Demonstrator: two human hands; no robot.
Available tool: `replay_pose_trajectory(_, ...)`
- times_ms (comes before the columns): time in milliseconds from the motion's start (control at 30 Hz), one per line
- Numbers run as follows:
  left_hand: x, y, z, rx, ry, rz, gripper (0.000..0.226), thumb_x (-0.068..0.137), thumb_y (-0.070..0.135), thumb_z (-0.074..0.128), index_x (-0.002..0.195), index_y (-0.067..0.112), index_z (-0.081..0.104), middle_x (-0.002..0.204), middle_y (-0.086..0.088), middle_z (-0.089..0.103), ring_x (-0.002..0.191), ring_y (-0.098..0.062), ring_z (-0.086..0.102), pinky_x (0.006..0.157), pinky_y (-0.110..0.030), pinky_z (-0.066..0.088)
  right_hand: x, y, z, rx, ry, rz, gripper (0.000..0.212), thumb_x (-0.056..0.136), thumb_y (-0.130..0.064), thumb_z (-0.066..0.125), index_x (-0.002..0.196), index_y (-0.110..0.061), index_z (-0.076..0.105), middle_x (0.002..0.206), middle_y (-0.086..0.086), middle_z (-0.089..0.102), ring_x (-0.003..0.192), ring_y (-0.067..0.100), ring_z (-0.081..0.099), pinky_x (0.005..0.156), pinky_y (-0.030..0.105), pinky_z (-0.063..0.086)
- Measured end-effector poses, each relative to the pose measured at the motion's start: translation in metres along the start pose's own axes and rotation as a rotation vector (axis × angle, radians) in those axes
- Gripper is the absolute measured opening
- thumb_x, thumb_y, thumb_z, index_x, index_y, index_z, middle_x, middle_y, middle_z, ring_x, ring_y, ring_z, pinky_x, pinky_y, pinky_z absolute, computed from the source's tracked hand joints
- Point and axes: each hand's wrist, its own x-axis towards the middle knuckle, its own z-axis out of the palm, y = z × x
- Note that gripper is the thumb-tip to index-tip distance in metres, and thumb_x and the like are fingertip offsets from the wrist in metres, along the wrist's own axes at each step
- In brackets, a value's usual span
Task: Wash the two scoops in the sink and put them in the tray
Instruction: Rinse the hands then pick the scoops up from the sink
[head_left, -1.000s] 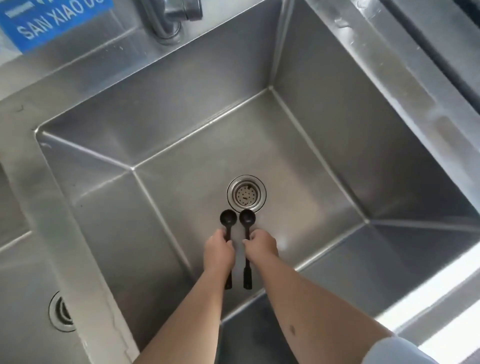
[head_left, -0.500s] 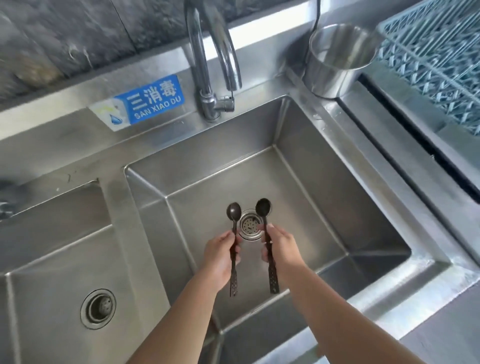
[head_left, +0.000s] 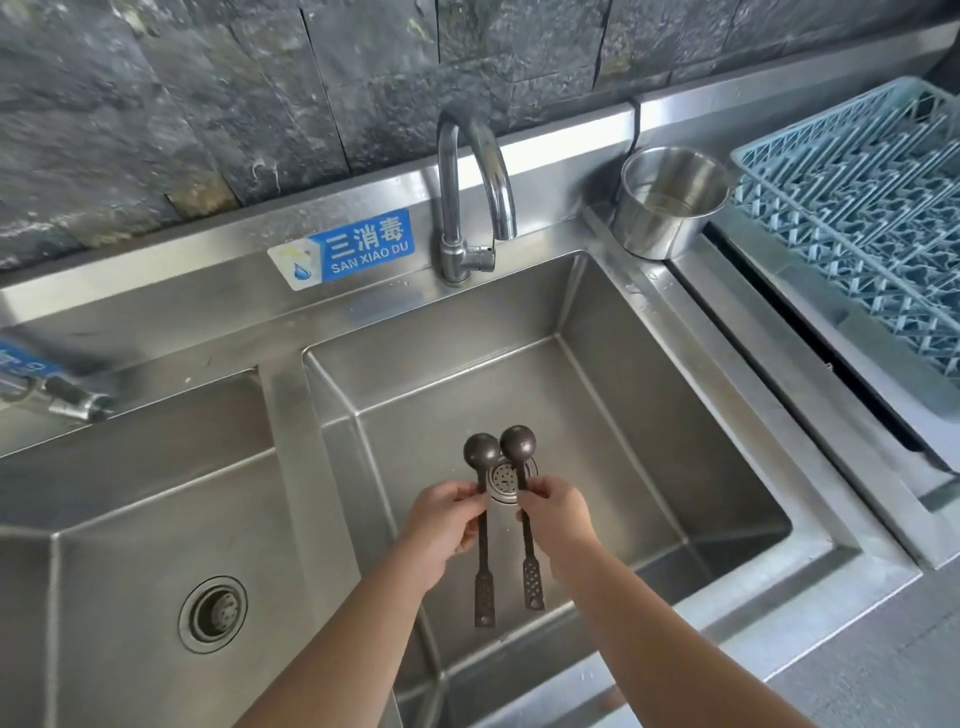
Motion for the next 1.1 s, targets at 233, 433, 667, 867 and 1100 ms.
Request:
replay_pose_trajectory(233, -0.01, -0.015, -0.007, -0.011, -0.005, -0.09, 0.001, 0.086, 0.009, 0.066, 0.087, 0.009, 0.065, 0.064, -0.003, 0.066, 0.055, -0.014, 0.057, 0.055, -0.024, 0.049, -0.008, 0.014, -0.005, 0.251, -0.069, 0.131, 0.015, 0.086, -0.005, 0.063, 0.075, -0.013, 0.07, 0.051, -0.001, 0.062, 0.062, 0.021, 0.055, 0.054, 0.028, 0.042)
replay_pose_trajectory(433, -0.018, -0.02, -0.015, 0.019, 0.045, -0.076, 0.007, 0.088, 0.01, 0.064, 0.082, 0.014, 0.062, 0.067, -0.004, 0.064, 0.061, -0.018, 0.058, 0.057, -0.027, 0.052, -0.02, 0.017, -0.009, 0.15, -0.083, 0.074, 0.013, 0.084, -0.009, 0.065, 0.072, -0.013, 0.067, 0.059, 0.003, 0.062, 0.053, 0.017, 0.052, 0.049, 0.026, 0.04)
replay_pose_trajectory(667, -0.036, -0.019, -0.023, 0.085, 0.028, -0.011, 0.002, 0.088, 0.018, 0.065, 0.088, 0.015, 0.065, 0.065, 0.001, 0.066, 0.06, -0.017, 0.063, 0.06, -0.029, 0.051, -0.034, 0.012, -0.011, 0.067, -0.112, -0.041, 0.016, 0.086, -0.012, 0.06, 0.071, -0.014, 0.065, 0.053, -0.002, 0.059, 0.055, 0.022, 0.061, 0.057, 0.032, 0.045)
replay_pose_trajectory(867, -0.067, -0.009, -0.034, -0.002, -0.038, 0.055, 0.009, 0.088, 0.015, 0.063, 0.094, 0.018, 0.068, 0.071, 0.0, 0.065, 0.067, -0.019, 0.065, 0.064, -0.035, 0.05, -0.049, 0.004, -0.014, 0.229, -0.129, -0.03, 0.013, 0.088, -0.005, 0.061, 0.077, -0.01, 0.065, 0.056, 0.004, 0.057, 0.052, 0.021, 0.062, 0.043, 0.021, 0.04)
replay_pose_trajectory(1100, -0.107, 0.003, -0.055, -0.087, -0.1, 0.111, 0.017, 0.087, 0.003, 0.061, 0.1, 0.013, 0.067, 0.077, -0.003, 0.062, 0.067, -0.018, 0.066, 0.055, -0.03, 0.052, -0.089, -0.004, -0.004, 0.286, -0.213, -0.065, 0.012, 0.088, 0.003, 0.057, 0.083, -0.005, 0.065, 0.054, 0.002, 0.056, 0.055, 0.02, 0.061, 0.052, 0.027, 0.038)
